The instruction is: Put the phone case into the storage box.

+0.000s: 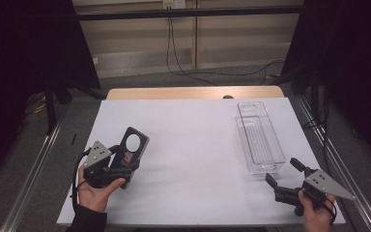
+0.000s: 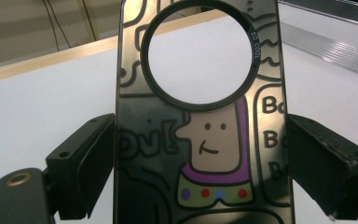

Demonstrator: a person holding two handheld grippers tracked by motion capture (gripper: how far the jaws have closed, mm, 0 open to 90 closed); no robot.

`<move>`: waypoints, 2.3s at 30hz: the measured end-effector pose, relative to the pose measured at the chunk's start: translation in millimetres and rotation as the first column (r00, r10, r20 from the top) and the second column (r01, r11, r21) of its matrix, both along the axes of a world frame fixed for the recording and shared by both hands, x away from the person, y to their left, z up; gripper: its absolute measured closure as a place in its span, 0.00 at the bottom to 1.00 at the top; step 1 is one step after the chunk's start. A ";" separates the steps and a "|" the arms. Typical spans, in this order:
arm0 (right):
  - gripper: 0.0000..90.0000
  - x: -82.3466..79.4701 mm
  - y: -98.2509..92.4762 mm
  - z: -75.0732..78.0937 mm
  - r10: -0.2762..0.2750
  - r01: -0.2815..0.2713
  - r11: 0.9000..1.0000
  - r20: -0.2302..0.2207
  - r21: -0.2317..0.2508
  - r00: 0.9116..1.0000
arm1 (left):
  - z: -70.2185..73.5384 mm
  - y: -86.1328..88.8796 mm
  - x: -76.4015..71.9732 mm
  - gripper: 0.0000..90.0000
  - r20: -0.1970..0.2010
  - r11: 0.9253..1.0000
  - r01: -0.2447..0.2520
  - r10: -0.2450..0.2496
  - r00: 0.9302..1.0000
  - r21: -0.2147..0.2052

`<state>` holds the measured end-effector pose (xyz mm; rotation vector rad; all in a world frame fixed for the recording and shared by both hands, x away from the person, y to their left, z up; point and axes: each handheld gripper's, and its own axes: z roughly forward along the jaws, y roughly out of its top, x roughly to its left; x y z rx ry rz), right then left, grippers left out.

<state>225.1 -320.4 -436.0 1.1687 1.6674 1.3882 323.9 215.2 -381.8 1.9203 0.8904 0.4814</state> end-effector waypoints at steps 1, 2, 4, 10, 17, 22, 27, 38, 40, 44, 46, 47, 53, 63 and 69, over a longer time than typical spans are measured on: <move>0.00 0.0 -0.1 0.0 0.001 -0.001 1.000 0.001 -0.001 1.000 | -1.8 -0.8 0.3 0.14 0.011 1.000 0.019 -0.018 1.000 -0.023; 0.00 0.0 -0.1 0.0 0.001 -0.001 1.000 0.001 -0.001 1.000 | -1.8 -0.8 0.3 0.14 0.011 1.000 0.019 -0.018 1.000 -0.023; 0.00 0.5 -0.4 -0.1 0.002 -0.002 1.000 -0.001 -0.002 1.000 | -2.7 -2.0 0.6 0.14 0.017 0.999 0.045 -0.044 0.999 -0.022; 0.00 0.4 -0.3 0.0 0.005 -0.005 1.000 -0.001 0.003 1.000 | -4.9 -9.6 -1.1 0.14 0.025 0.995 0.084 -0.083 0.996 -0.046; 0.00 0.5 0.0 -0.1 0.007 -0.007 1.000 -0.001 0.007 1.000 | -7.7 -21.2 -2.9 0.14 0.023 0.989 0.125 -0.124 0.992 -0.081; 0.00 1.0 1.2 -0.4 0.014 -0.014 1.000 -0.004 0.000 1.000 | -10.4 -28.0 -3.8 0.14 0.020 0.985 0.156 -0.154 0.988 -0.078; 0.00 1.5 1.0 -0.3 0.024 -0.024 1.000 -0.001 0.001 1.000 | -12.7 -36.6 -4.9 0.14 0.016 0.979 0.185 -0.184 0.983 -0.081; 0.01 1.2 5.0 3.5 0.064 -0.065 0.998 0.004 0.023 0.998 | -14.1 -56.3 -5.4 0.14 0.020 0.964 0.254 -0.253 0.967 -0.082; 0.01 1.2 5.2 4.8 0.070 -0.070 0.997 0.010 0.020 0.998 | -14.1 -60.3 -5.6 0.14 0.011 0.959 0.267 -0.268 0.963 -0.095; 0.00 2.2 5.9 6.0 0.096 -0.096 0.995 0.009 0.038 0.995 | -12.4 -66.7 -4.4 0.14 0.022 0.950 0.301 -0.300 0.954 -0.088; 0.00 3.7 7.4 6.2 0.113 -0.113 0.992 0.007 0.051 0.994 | -12.6 -69.9 -2.9 0.14 0.023 0.945 0.311 -0.310 0.950 -0.101; 0.00 4.7 8.1 6.5 0.122 -0.122 0.991 0.006 0.056 0.992 | -13.0 -71.0 -1.5 0.14 0.029 0.942 0.320 -0.319 0.947 -0.097; 0.00 14.2 15.1 8.9 0.164 -0.164 0.985 -0.004 0.052 0.986 | -15.9 -80.7 5.9 0.14 0.026 0.927 0.359 -0.358 0.933 -0.104; 0.00 27.7 29.6 13.5 0.229 -0.229 0.971 0.001 0.072 0.973 | -9.0 -100.0 12.5 0.14 0.046 0.877 0.449 -0.448 0.893 -0.173; 0.00 30.9 39.4 14.1 0.285 -0.285 0.957 0.004 0.052 0.958 | -11.5 -106.6 8.7 0.14 0.059 0.853 0.495 -0.492 0.868 -0.164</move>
